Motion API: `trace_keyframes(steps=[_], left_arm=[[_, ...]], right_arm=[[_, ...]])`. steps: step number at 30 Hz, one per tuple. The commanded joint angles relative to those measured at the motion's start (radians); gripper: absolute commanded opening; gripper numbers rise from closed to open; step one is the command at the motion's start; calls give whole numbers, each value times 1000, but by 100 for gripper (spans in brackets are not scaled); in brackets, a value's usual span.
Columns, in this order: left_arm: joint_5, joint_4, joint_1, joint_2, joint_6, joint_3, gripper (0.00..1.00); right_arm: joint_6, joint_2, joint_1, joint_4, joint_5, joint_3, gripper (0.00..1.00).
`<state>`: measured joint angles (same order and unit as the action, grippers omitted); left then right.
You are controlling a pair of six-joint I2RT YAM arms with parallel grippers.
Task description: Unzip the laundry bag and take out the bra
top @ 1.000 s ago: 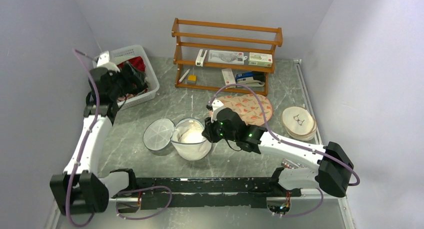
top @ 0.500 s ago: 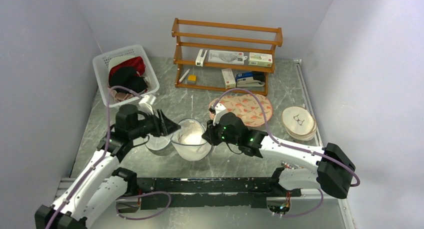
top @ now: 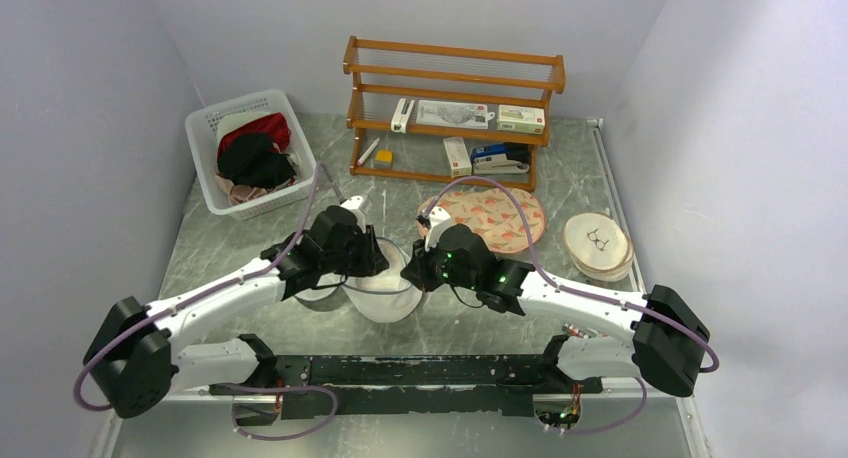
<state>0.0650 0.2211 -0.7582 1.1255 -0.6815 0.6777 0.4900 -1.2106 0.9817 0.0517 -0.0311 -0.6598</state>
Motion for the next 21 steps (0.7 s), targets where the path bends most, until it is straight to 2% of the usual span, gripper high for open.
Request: trace_keyframes(steps=[1, 8, 11, 14, 18, 21], left_arm=[[-118, -128, -21, 62, -37, -13, 39], [-165, -268, -26, 154, -60, -51, 56], [-193, -291, -25, 205, -56, -32, 58], [-194, -326, -25, 254, -48, -11, 48], [-200, -368, -26, 302, -43, -2, 46], [-186, -384, -26, 297, -34, 1, 34]], right_arm=[[12, 4, 0, 25, -10, 15, 9], [7, 6, 0, 31, -19, 14, 9], [3, 0, 0, 33, -22, 11, 9], [1, -3, 1, 34, -26, 5, 9], [0, -1, 1, 28, -23, 5, 9], [-2, -3, 0, 19, -19, 3, 9]])
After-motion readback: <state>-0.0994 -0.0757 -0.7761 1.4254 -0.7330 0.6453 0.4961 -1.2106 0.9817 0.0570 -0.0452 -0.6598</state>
